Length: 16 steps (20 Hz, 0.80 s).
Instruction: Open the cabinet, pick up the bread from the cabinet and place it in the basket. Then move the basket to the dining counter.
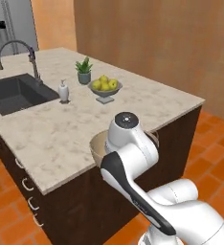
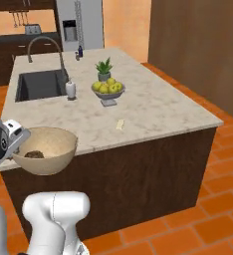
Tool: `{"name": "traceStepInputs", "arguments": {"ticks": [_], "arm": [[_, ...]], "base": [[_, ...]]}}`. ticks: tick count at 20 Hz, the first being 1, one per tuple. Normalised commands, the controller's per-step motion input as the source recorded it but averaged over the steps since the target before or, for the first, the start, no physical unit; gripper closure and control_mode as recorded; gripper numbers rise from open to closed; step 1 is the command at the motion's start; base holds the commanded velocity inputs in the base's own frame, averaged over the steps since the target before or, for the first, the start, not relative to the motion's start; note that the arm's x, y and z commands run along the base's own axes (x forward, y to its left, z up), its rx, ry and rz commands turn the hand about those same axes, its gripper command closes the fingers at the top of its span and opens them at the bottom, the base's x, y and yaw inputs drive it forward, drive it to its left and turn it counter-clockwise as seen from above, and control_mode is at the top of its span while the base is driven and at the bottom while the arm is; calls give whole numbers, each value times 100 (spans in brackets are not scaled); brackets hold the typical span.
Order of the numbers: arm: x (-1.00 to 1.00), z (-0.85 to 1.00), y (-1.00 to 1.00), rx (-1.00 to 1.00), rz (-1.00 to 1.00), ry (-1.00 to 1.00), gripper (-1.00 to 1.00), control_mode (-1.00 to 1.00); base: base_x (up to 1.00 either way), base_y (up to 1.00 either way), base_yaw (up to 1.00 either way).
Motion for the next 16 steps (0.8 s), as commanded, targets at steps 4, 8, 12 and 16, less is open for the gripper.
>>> {"name": "traceStepInputs", "arguments": {"ticks": [4,8,12,16], "arm": [[0,0,0,0,0,0,100,100],[0,0,0,0,0,0,100,100],[0,0,0,0,0,0,100,100],[0,0,0,0,0,0,100,100]], "base": [[100,-100,8],[100,-100,16],[100,-100,21],[100,-99,27]]}}
